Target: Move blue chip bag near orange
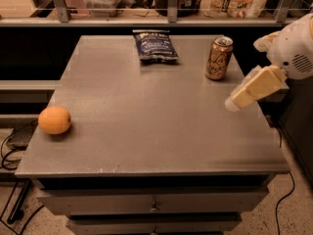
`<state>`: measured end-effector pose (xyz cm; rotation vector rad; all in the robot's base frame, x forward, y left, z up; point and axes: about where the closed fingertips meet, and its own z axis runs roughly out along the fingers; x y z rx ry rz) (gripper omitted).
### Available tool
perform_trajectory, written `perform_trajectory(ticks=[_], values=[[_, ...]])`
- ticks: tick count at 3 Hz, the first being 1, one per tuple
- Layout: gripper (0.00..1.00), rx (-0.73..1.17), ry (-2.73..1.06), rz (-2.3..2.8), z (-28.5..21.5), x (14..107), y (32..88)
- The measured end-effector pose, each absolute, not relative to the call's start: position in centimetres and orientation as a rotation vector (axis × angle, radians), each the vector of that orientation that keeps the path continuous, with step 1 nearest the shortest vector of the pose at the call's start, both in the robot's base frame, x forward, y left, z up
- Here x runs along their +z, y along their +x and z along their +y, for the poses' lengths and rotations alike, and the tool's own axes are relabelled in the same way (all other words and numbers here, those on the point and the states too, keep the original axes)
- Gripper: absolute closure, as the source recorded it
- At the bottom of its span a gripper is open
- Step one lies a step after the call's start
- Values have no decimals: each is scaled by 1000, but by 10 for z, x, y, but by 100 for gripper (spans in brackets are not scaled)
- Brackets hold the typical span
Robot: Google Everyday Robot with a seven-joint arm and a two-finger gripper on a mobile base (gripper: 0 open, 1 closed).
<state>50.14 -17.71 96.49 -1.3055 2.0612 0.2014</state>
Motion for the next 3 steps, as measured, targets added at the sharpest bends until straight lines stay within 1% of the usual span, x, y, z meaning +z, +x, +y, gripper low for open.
perform_trajectory(ticks=[1, 2, 3], values=[[0, 284, -1205, 2031, -156, 957, 549], [0, 287, -1213, 2030, -154, 956, 549], [0, 320, -1152, 2031, -144, 952, 565]])
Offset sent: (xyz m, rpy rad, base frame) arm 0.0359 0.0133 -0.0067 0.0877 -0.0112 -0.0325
